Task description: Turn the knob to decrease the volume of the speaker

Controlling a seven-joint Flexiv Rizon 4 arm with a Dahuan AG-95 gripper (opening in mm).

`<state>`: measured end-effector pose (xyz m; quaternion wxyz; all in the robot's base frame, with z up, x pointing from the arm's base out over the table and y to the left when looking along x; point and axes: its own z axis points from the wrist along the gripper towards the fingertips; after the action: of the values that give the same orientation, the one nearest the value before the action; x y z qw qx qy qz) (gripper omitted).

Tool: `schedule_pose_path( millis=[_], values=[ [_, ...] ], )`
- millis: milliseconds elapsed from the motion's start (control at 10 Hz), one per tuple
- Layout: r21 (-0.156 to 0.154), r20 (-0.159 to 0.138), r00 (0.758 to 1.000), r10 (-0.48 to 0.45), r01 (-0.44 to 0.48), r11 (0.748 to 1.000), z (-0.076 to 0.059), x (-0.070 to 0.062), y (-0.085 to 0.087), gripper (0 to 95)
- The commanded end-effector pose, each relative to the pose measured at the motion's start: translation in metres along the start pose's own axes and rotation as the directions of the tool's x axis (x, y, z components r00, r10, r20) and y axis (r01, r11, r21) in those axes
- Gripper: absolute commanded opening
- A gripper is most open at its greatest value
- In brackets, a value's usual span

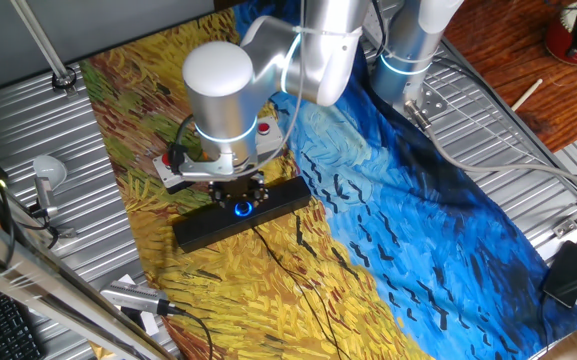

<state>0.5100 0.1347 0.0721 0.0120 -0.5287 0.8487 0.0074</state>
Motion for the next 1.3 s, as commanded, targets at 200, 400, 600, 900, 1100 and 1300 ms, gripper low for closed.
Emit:
schedule_pose_path(
  millis=[200,400,600,900,1100,1300],
  values=[
    [0.002,0.000,1.000,-0.011,0.011,1.000,0.0030,0.0003,0.0030,57.0],
    [0.002,0.001,1.000,-0.023,0.023,1.000,0.0033,-0.0003,0.0031,57.0],
    [0.001,0.003,0.998,-0.060,0.060,0.998,0.0033,-0.0003,0.0032,57.0],
    [0.001,0.001,0.994,-0.109,0.109,0.994,0.0035,-0.0002,0.0031,57.0],
    [0.001,0.001,0.993,-0.115,0.115,0.993,0.0050,0.0001,0.0025,57.0],
    [-0.001,0.003,0.994,-0.107,0.107,0.994,0.0072,0.0006,0.0017,57.0]
  ],
)
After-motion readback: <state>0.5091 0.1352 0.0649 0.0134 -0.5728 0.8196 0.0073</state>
